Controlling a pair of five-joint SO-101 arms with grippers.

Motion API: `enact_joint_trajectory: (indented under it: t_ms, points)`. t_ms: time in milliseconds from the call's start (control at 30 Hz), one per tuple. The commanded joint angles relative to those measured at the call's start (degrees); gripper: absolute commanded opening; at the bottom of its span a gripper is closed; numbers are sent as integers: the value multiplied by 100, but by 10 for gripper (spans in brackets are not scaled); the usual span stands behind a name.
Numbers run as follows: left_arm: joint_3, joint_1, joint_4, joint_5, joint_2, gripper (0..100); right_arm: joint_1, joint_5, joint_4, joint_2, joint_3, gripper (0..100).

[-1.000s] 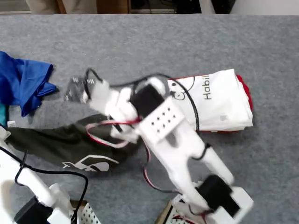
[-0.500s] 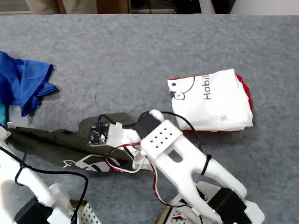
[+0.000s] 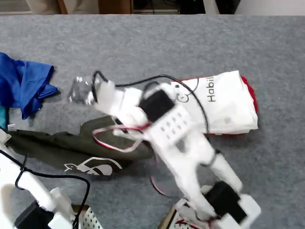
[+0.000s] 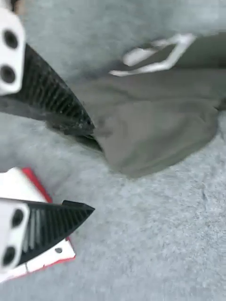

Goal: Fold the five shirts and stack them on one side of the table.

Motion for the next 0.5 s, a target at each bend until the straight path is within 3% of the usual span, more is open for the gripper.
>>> enact_joint_trajectory:
  t_ms: [0, 200, 467]
  points:
    - [-70, -35, -114, 26, -171, 18, 119, -607, -563, 1033, -541, 239]
    - [-70, -62, -114, 18, -171, 18, 382, -1952, -413, 3011, -1930, 239]
    - [-26, -70, -114, 18, -171, 18, 1077, -2884, 844, 5121, -4207, 239]
